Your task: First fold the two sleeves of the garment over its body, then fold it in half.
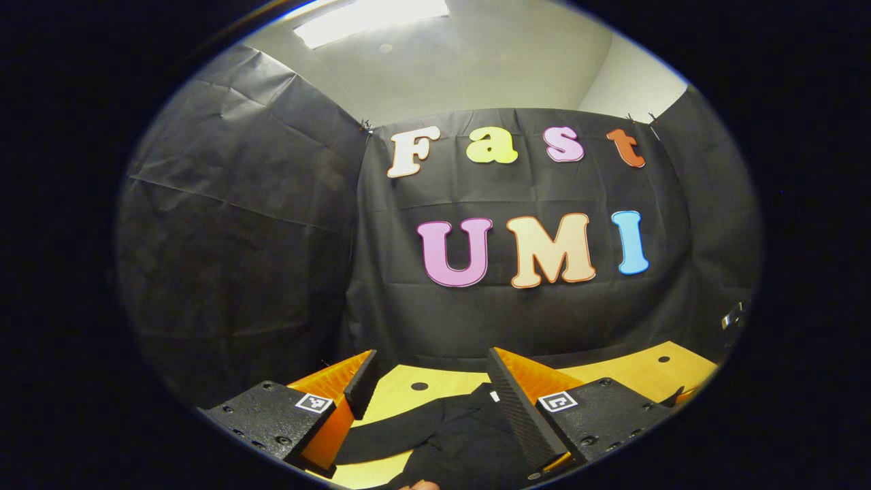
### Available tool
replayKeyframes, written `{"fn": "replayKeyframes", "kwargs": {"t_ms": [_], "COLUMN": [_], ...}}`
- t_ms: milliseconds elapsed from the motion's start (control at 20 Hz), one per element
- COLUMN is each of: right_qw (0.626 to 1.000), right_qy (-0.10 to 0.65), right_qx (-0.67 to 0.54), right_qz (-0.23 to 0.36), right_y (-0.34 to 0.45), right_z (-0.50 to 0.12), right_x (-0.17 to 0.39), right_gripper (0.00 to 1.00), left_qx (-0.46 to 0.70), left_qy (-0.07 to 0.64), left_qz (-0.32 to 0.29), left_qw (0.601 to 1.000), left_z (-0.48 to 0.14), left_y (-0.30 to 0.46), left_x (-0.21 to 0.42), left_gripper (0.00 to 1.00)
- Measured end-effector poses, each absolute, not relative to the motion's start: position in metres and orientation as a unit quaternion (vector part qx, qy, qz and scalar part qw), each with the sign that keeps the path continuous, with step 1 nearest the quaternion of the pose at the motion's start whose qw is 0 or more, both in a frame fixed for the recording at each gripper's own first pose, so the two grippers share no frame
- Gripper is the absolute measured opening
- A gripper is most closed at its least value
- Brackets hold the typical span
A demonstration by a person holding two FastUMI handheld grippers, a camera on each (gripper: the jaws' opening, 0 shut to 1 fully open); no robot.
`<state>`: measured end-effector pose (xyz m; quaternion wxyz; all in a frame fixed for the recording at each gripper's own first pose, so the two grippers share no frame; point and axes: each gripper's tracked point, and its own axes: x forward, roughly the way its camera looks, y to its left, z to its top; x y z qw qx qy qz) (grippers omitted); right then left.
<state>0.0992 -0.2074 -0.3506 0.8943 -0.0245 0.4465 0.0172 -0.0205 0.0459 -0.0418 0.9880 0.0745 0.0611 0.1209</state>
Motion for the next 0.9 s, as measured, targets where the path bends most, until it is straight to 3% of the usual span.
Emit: {"fn": "replayKeyframes", "kwargs": {"t_ms": [400, 900], "right_qw": [0.906, 0.911], "right_qy": [0.414, 0.38], "right_qx": [-0.012, -0.031], "right_qz": [0.094, 0.16], "right_y": [-0.107, 0.004], "right_z": [-0.315, -0.293], "right_x": [0.147, 0.166], "right_gripper": [0.02, 0.02], "left_qx": [0.081, 0.077], "left_qy": [0.061, 0.073], "left_qz": [0.162, 0.193], "left_qw": [0.981, 0.975], "left_z": [-0.038, -0.045], "left_y": [0.103, 0.166], "left_x": [-0.031, -0.043], "left_gripper": [0.93, 0.94]}}
